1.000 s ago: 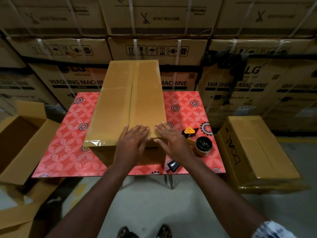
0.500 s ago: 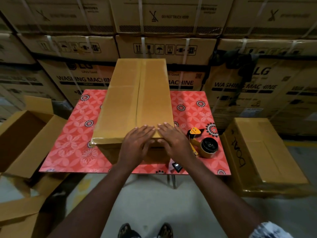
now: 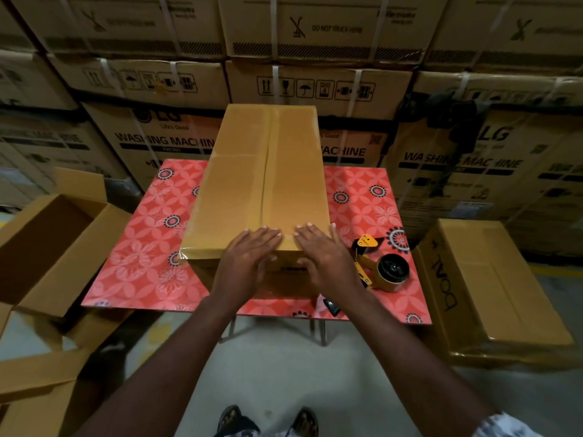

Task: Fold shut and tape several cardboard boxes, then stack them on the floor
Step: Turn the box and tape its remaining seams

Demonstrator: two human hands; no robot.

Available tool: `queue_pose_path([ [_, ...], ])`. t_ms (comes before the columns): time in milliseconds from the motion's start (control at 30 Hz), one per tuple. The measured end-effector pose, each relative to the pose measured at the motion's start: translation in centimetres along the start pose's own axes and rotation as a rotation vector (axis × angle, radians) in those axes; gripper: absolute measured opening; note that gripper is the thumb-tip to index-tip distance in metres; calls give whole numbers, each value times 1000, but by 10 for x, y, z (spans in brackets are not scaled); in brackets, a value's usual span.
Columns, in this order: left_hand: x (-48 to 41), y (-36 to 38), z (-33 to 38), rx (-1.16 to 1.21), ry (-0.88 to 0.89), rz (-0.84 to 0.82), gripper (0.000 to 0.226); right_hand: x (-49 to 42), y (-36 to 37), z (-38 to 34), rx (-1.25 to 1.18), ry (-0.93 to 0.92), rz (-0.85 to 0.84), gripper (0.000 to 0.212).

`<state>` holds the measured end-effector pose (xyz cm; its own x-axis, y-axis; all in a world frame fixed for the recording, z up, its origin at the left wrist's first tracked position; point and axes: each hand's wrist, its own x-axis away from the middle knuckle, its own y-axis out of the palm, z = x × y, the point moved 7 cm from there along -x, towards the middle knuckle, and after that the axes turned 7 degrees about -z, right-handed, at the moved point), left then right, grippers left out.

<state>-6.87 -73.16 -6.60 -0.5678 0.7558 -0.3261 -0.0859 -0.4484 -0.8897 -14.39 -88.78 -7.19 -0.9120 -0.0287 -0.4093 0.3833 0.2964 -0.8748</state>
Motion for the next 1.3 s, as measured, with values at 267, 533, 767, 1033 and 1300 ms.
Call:
queue_pose_path([
  [267, 4, -13, -14, -9, 5, -18, 49, -16, 4, -22, 22, 7, 61, 43],
  [533, 10, -17, -19, -3, -34, -19, 48, -24, 3, -32, -12, 84, -10, 52],
  [767, 21, -20, -35, -67, -15, 27, 47, -27, 16, -39, 36, 36, -6, 49],
  [1033, 24, -38, -50, -12, -106, 8, 47, -48, 14, -65, -31, 51, -57, 56],
  [1300, 33, -41, -65, -25, -47, -25, 67, -41, 29, -71, 61, 46, -56, 60],
])
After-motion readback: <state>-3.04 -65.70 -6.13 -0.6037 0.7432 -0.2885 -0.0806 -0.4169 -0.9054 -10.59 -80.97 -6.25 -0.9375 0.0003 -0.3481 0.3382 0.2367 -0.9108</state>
